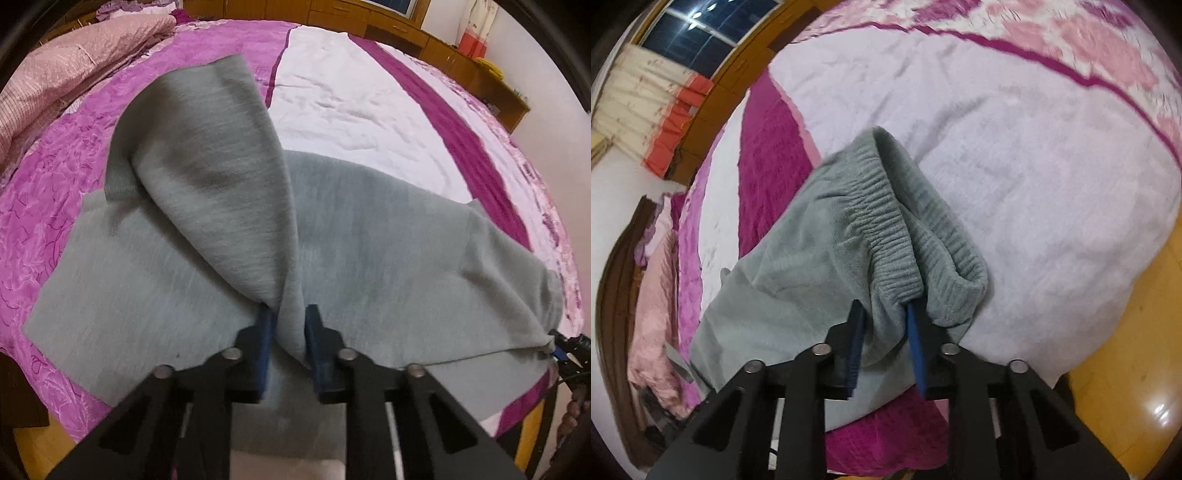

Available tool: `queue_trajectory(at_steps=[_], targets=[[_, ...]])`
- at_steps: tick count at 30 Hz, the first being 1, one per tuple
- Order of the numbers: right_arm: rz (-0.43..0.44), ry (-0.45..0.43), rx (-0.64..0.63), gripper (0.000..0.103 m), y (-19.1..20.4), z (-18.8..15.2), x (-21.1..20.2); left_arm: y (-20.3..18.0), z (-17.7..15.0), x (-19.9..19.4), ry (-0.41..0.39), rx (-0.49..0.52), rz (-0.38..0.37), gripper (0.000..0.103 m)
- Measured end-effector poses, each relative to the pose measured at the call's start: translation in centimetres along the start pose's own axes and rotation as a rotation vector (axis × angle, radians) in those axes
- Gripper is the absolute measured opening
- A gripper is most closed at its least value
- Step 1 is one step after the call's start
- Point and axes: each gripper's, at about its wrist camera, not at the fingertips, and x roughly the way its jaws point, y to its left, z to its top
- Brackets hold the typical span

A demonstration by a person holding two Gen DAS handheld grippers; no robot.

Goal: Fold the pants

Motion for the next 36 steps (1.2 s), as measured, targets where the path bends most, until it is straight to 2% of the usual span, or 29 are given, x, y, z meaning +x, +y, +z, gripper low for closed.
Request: queue_trajectory(at_steps=[3,11,19,27,36], targets=[[0.001,-0.021,-0.019,0.007,0.5,0.2,-0.7,0.2,0.2,-1.1,-0.015,0.000,-0.023,0.010],[0.008,-0.081,-0.109,0.005,2.2,1.3,-4.3,0.9,0.7,-5.5,-0.072,0.007,-0.066,0.009],[-0.038,-0.093,-0.186,0.004,3.0,1.5,-6.4,1.4,-1.3,-6.1,-0.035,0.010,-0.066,0.009],[-0.105,-0.061,-0.174,0.004,0.9,1.0,-4.6,1.6,-3.8,-3.5,0.054,0.009,-0.052,0.010],[-0.227,-0.035,-0.258,0.004,0.3,0.2,-1.5,2.4,-4.3,-4.3,0.045,0.002,-0.031,0.021]])
